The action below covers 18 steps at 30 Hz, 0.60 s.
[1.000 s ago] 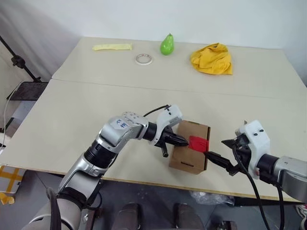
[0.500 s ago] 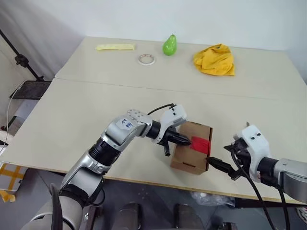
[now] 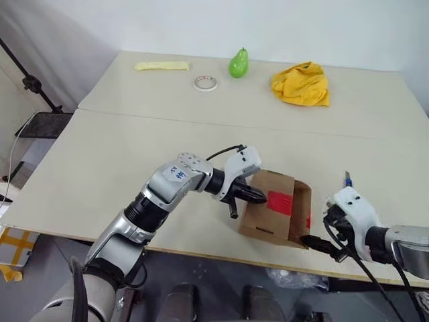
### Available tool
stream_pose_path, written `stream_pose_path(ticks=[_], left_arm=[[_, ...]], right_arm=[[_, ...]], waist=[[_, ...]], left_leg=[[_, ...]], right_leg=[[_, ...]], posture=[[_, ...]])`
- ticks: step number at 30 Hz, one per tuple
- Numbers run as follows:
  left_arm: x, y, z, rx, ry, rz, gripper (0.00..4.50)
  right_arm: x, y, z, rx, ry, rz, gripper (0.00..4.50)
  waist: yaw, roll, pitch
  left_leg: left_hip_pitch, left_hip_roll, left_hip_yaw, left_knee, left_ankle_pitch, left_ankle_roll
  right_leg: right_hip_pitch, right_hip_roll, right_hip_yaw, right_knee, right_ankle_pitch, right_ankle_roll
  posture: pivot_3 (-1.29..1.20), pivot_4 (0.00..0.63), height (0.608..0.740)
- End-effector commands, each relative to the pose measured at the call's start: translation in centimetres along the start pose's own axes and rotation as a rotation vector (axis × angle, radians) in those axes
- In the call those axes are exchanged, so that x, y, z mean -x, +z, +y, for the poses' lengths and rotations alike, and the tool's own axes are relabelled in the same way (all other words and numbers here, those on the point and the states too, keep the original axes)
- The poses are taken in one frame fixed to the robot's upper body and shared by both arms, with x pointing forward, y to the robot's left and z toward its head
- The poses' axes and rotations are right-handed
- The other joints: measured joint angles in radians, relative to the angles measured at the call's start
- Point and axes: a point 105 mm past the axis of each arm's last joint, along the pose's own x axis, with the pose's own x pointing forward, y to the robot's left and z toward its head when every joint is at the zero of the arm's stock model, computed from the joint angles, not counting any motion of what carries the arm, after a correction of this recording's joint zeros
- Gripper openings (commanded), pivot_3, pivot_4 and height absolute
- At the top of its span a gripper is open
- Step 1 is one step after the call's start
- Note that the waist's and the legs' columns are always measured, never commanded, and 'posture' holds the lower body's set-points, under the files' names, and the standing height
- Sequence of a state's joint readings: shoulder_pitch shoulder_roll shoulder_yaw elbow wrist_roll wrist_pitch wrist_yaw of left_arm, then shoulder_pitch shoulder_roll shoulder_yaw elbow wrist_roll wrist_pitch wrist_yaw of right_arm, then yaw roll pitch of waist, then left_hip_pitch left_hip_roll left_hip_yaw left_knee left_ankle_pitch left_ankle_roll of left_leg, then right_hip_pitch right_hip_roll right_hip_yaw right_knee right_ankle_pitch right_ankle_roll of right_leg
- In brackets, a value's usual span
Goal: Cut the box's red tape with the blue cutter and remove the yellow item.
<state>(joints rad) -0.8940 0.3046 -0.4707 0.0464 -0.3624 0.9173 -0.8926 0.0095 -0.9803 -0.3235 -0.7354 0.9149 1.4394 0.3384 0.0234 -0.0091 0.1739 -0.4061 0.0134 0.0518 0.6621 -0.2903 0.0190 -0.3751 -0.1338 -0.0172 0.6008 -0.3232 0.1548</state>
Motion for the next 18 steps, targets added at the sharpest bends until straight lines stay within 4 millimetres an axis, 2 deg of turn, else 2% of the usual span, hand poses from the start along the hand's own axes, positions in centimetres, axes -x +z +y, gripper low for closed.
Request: stream_pose_path(ticks=[1,3,8,12,18], left_arm=[[0.1,-1.0,0.6,0.021,0.045,0.051,0.00],[0.2,-1.1,0.7,0.025,0.054,0.054,0.00],[0.3,-1.1,0.9,0.031,0.071,0.053,0.00],[0.4,-1.3,1.0,0.033,0.078,0.054,0.00],[0.5,-1.3,0.9,0.032,0.080,0.053,0.00]], right_arm=[[0.0,-1.2,-0.3,0.203,-0.022,0.137,4.49],[0.0,-1.2,-0.6,0.244,-0.006,0.151,4.49],[0.1,0.2,-1.3,0.175,0.032,0.066,4.49],[0.3,2.3,-1.5,-0.016,0.087,-0.098,4.49],[0.7,2.8,-2.1,-0.207,0.118,-0.188,4.49]], waist=[[0.000,0.003,0.000],[0.000,0.000,0.001],[0.000,-0.003,0.001],[-0.001,-0.004,0.001],[0.000,-0.004,0.001]], left_leg=[[0.000,0.000,0.000,0.000,0.000,0.000],[0.000,-0.001,0.001,0.001,0.000,0.001],[0.000,0.000,0.000,0.001,0.000,0.000],[0.000,0.001,-0.001,0.002,0.001,-0.002],[0.000,0.001,-0.001,0.001,0.003,-0.005]], right_leg=[[0.000,0.000,0.000,0.000,0.000,0.000],[0.000,0.000,0.000,0.000,0.000,0.000],[0.000,0.000,0.000,0.000,0.000,0.000],[0.000,0.001,0.000,0.001,0.000,0.000],[0.000,0.000,-0.001,0.002,0.001,0.000]], posture=[[0.00,0.150,0.740],[0.00,0.150,0.740],[0.00,0.150,0.740],[0.00,0.150,0.740],[0.00,0.150,0.740]])
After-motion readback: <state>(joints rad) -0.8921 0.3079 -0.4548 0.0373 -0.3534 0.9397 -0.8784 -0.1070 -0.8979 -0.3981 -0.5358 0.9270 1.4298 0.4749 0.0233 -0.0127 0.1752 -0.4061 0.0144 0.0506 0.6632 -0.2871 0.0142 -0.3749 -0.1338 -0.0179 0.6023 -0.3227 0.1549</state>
